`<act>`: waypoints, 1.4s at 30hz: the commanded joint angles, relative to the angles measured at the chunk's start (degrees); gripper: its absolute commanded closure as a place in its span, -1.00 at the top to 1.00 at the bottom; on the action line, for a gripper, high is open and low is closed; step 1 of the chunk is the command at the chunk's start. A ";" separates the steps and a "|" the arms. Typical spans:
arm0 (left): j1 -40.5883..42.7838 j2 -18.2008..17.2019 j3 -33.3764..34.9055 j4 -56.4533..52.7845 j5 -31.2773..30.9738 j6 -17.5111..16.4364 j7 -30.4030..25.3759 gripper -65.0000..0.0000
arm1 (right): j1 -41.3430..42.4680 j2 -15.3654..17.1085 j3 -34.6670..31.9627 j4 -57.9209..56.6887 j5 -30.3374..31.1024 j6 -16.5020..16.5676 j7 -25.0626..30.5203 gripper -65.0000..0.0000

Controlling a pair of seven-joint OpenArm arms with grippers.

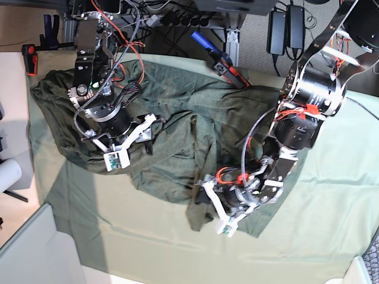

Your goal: Fold the T-shirt properly

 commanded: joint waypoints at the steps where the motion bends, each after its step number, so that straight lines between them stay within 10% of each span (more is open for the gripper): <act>1: -1.88 1.29 0.07 0.55 -0.42 -0.20 -0.33 0.44 | 0.59 0.28 0.31 1.16 0.46 -0.35 0.94 -0.03; 25: -3.32 1.97 0.07 0.55 0.50 3.65 -2.08 0.41 | 0.61 -0.02 0.31 1.16 1.53 -0.37 0.96 -0.03; 31: -3.08 1.97 0.07 0.55 0.50 3.61 -2.01 -0.64 | 0.61 -0.02 0.31 1.16 1.53 -0.37 0.98 -0.03; 42: -3.15 1.97 0.07 1.86 0.90 -2.16 -1.57 -0.61 | 0.61 -0.02 0.31 1.16 1.53 -0.37 1.16 -0.03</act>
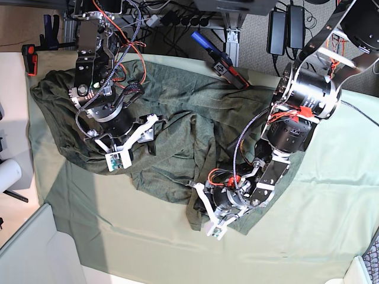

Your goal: Fold the T-shirt properly

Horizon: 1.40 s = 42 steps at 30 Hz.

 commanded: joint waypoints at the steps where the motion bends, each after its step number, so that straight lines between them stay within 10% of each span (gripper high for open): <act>1: -2.08 0.42 0.04 1.97 -0.33 -0.85 -1.16 -0.47 | 0.61 0.48 0.31 1.16 0.28 -0.35 1.33 -0.03; 5: -2.71 0.42 0.02 4.68 0.70 -0.81 3.02 0.41 | 0.61 0.46 0.31 1.16 0.28 -0.35 1.33 -0.03; 18: -0.35 0.42 4.17 5.84 7.91 -0.33 2.10 0.42 | 0.63 0.46 0.31 1.16 0.63 -0.37 1.33 -0.03; 24: -0.31 0.42 14.75 5.84 9.75 9.97 1.73 0.42 | 0.61 0.46 0.31 1.14 1.14 -0.35 1.29 -0.03; 37: -0.39 0.42 16.74 5.92 12.61 13.11 4.57 0.42 | 0.63 0.46 0.31 1.14 1.14 -0.35 1.36 -0.03; 42: -0.35 0.42 16.74 7.32 15.89 19.50 9.25 0.42 | 0.63 0.46 0.31 1.14 1.14 -0.35 2.45 -0.03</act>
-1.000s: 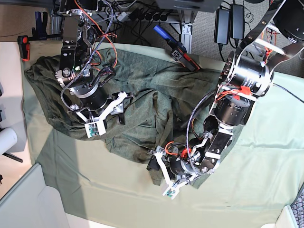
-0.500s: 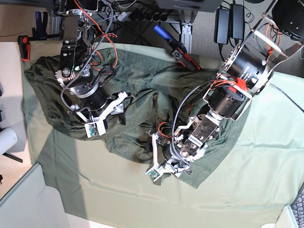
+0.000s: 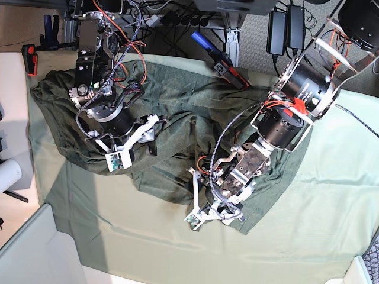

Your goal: Fold the T-shirt properly

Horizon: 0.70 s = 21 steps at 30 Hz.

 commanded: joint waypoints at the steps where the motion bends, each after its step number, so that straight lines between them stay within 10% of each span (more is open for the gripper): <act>1: -1.55 0.29 -0.07 1.81 0.98 1.29 0.66 0.42 | 0.63 0.46 0.31 1.14 0.42 -0.37 1.68 -0.03; 18: 5.99 0.29 0.04 12.11 1.25 0.94 1.75 0.41 | 0.61 0.46 0.31 1.09 0.44 -0.39 1.64 -0.03; 21: 5.97 0.29 0.04 12.11 1.27 -1.16 1.75 -0.06 | 0.61 0.46 0.31 1.09 0.44 -0.37 1.42 -0.03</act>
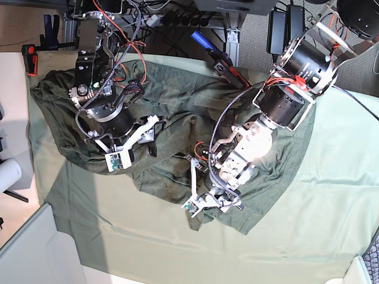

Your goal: Fold the T-shirt properly

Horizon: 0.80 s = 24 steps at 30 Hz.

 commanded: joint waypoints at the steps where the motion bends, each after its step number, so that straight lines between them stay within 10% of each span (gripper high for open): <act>1: -1.60 0.57 0.00 0.98 0.22 -0.96 -1.05 -0.31 | 0.63 0.46 0.31 1.09 0.44 -0.39 1.29 -0.03; 4: -1.90 0.57 0.00 0.98 0.22 -1.11 -1.95 -0.68 | 0.61 0.46 0.31 1.09 0.44 -0.37 1.29 -0.03; 24: -0.44 -0.92 -0.94 21.66 2.01 0.61 12.76 -0.68 | 0.63 0.50 0.33 1.09 -0.72 -0.37 1.38 -0.03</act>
